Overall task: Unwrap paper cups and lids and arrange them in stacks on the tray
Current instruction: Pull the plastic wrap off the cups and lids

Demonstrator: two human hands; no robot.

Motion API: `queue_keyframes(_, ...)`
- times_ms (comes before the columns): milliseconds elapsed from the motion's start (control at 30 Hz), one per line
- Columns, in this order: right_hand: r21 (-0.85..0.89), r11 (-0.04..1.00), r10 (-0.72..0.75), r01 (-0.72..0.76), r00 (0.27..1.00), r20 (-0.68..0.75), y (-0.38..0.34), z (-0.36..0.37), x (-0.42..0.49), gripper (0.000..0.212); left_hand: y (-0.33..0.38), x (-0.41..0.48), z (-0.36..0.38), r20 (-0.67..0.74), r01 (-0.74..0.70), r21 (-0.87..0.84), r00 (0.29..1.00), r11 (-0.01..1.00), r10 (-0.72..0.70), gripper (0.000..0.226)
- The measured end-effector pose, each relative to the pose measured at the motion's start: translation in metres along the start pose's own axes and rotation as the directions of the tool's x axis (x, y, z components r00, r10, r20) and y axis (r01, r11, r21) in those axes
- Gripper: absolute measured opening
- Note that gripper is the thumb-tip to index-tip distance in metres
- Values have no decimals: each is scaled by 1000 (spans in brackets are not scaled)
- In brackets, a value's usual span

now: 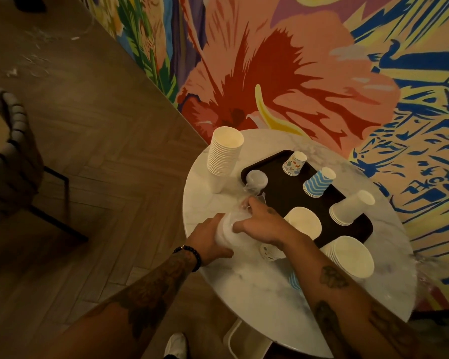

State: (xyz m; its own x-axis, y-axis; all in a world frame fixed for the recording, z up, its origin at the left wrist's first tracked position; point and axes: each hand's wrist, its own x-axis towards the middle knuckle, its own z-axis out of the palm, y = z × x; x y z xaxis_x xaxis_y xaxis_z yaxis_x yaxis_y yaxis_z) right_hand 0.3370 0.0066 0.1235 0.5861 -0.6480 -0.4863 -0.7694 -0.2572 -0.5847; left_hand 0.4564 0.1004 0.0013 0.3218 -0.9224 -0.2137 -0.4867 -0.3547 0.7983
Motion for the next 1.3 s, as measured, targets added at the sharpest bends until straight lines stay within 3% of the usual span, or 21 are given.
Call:
queue_keyframes(200, 206, 977, -37, 45, 998, -43, 3, 8, -14, 57, 10, -23, -16, -19, 22, -12, 1000, 1000, -22, 86)
queue_keyframes(367, 426, 900, -81, 87, 996, -33, 0, 12, -21, 52, 10, -48, -27, -47, -65, -208, 997, 976, 56, 102)
queue_keyframes(467, 520, 853, -35, 46, 999, -31, -6, 17, -22, 46, 6, -59, -35, -5, -13, -294, 1000, 956, 12, 99)
queue_keyframes(767, 610, 792, 33, -41, 999, 24, -41, 39, 0, 40, -33, -38, -84, 96, 14, -172, 995, 985, 3, 90)
queue_keyframes(1067, 727, 675, 138, -122, 990, 38, -83, 71, 23, 28, -68, 5, -152, 340, -57, 122, 940, 991, 13, 85)
queue_keyframes(1167, 749, 652, 142, -119, 989, 33, -84, 78, 21, 28, -68, 12, -161, 403, -101, 110, 914, 989, 49, 95)
queue_keyframes(1300, 835, 538, 152, -116, 988, 40, -84, 78, 15, 31, -76, 19, -165, 465, -112, -9, 879, 994, 103, 99)
